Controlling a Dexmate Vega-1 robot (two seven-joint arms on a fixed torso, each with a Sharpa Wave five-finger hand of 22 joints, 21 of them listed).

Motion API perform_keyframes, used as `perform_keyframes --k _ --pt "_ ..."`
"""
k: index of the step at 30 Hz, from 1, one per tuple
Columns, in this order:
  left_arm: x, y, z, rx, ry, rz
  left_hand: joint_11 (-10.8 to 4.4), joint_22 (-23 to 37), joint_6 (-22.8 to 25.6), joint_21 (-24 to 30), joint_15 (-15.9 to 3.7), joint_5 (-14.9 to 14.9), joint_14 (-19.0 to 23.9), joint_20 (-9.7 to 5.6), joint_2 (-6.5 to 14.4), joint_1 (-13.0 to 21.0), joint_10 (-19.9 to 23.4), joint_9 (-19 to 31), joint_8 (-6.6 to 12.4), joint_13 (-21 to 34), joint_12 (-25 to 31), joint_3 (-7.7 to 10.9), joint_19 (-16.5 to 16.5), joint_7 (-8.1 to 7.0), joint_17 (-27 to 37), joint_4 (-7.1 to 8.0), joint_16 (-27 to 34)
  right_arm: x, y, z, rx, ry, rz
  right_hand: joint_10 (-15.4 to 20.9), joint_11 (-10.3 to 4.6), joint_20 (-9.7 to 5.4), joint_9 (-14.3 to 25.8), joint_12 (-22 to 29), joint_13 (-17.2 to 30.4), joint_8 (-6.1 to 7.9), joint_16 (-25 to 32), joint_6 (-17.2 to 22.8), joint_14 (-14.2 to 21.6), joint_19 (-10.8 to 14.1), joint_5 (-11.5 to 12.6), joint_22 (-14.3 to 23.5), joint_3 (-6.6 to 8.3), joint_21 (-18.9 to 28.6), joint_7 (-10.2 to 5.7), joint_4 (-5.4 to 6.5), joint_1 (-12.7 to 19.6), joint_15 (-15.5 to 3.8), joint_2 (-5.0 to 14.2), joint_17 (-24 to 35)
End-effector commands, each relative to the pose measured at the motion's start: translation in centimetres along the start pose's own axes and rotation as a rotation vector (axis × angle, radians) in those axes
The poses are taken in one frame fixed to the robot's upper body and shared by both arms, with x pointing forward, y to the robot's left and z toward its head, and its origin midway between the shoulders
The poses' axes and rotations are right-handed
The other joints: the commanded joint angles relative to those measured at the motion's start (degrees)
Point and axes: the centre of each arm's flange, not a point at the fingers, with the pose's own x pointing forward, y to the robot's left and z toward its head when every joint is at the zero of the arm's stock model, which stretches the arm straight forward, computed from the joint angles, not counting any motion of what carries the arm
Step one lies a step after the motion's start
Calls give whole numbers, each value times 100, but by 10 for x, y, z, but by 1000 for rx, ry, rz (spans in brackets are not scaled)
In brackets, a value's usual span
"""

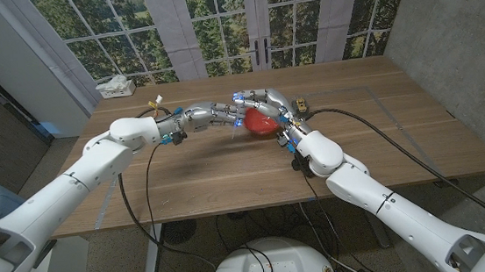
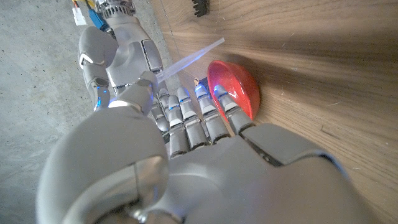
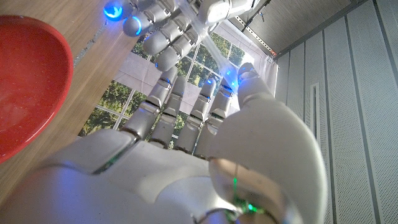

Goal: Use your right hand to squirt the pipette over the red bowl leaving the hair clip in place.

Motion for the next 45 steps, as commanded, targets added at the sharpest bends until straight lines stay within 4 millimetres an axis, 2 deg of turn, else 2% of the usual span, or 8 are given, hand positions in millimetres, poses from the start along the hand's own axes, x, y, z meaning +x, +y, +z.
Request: perform_keyframes --k 1,5,17,31,37,39,43,45 --pt "-5 2 2 42 8 28 45 10 -474 -59 -242 34 -351 3 -193 0 -557 -6 17 -3 10 -164 -147 -79 8 5 -22 3 -2 -1 -6 10 -5 21 31 26 13 -14 25 -5 5 29 42 -15 -10 10 13 33 5 7 12 -956 86 16" --pt "-10 4 2 44 -3 51 132 4 -861 -97 -176 24 -737 -12 -351 -63 -1088 -13 39 -11 29 -332 -324 -148 3 37 -29 5 -4 -1 -4 9 -10 22 29 26 14 -14 29 -7 0 30 42 -17 -11 10 16 36 2 7 14 -954 88 13" --pt "-31 13 1 42 -21 141 215 2 -1173 -125 -91 9 -1077 -39 -457 -210 -1581 -18 41 -15 14 -476 -507 -210 4 87 -37 9 -7 3 -18 -5 -23 24 20 21 15 -19 36 -14 1 30 43 -23 -13 10 16 46 -5 4 26 -959 96 23" --pt "-64 25 -12 33 -13 313 203 1 -1219 -120 -70 -2 -1113 -40 -495 -305 -1654 -20 62 -16 48 -540 -543 -215 6 115 -8 9 -12 15 -47 -30 -55 20 18 19 17 -27 42 -26 -6 19 45 -32 -16 10 12 57 -2 11 15 -953 95 24" --pt "-66 21 -26 -40 -111 388 197 1 -1094 -51 -190 -8 -870 -49 -515 -414 -1482 -23 124 -21 146 -607 -406 -224 8 141 101 10 -14 18 -56 -40 -66 20 12 18 18 -30 45 -30 -12 16 44 -32 -15 10 16 62 -3 9 20 -959 101 24" --pt "-67 19 -31 -80 -153 405 203 5 -1067 -41 -203 -28 -857 -70 -439 -666 -1467 -24 128 -20 156 -677 -397 -247 40 280 117 11 -14 20 -58 -43 -69 18 18 18 18 -31 45 -31 -16 16 44 -32 -15 10 18 64 -3 10 20 -959 102 21" --pt "-70 16 -36 -132 -220 445 275 16 -1110 -30 -119 -27 -1013 -43 -30 -1006 -1656 -28 108 -24 110 -638 -412 -283 83 496 80 13 -17 23 -69 -50 -81 15 9 16 18 -35 47 -31 -14 22 49 -33 -16 9 16 68 -1 9 20 -961 101 24" --pt "-70 14 -40 -176 -254 450 297 22 -1134 -22 -89 -14 -1068 -90 180 -1159 -1691 -31 99 -26 110 -603 -416 -332 93 601 72 14 -18 24 -66 -54 -83 21 6 15 18 -34 46 -29 -16 28 49 -34 -15 9 19 69 -10 7 24 -964 103 23"
